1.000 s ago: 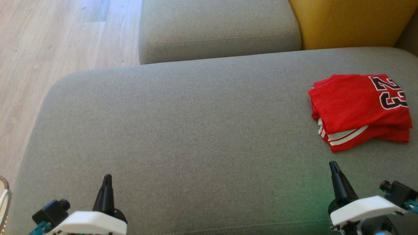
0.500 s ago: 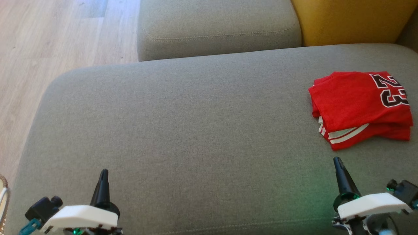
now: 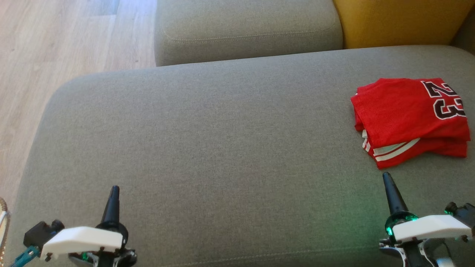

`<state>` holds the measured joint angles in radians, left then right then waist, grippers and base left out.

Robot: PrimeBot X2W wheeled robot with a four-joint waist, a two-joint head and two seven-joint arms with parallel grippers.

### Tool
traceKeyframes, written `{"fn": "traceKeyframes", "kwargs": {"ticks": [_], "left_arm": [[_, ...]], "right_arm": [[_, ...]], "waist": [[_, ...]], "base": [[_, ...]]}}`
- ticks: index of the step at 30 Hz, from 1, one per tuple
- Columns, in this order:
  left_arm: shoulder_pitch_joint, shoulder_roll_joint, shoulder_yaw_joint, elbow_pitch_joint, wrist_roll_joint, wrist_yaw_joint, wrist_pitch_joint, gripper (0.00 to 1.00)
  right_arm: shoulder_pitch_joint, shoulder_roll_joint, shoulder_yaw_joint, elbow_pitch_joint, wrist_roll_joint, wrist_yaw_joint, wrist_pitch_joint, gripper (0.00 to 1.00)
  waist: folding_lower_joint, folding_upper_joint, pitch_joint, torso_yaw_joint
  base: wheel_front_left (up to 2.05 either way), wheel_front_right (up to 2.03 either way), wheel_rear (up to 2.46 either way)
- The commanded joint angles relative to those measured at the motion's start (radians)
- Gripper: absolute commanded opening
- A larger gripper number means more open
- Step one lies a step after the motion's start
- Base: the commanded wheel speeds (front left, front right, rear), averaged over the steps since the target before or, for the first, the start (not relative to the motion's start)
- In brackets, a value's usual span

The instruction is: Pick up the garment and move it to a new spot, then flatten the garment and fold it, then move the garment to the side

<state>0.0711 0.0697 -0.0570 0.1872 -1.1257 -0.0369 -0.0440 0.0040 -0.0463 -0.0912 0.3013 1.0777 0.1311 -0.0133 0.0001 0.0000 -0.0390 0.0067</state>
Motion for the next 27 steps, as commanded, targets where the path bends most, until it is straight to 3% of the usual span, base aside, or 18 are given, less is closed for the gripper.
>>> {"fn": "traceKeyframes", "kwargs": {"ticks": [1, 27], "left_arm": [[-0.065, 0.015, 0.033, -0.024, -0.032, -0.01, 0.007, 0.0], [-0.136, 0.011, 0.096, 0.027, -0.341, -0.063, 0.082, 0.0]], "right_arm": [[-0.063, -0.004, 0.008, -0.04, 0.034, 0.0, 0.008, 0.0], [-0.094, -0.004, -0.012, -0.051, 0.351, 0.0, 0.084, 0.0]], "waist": [[-0.0001, 0.0, 0.001, 0.0], [-0.0001, 0.0, 0.027, -0.004]], "base": [[0.0, 0.0, 0.0], [0.0, 0.0, 0.0]]}}
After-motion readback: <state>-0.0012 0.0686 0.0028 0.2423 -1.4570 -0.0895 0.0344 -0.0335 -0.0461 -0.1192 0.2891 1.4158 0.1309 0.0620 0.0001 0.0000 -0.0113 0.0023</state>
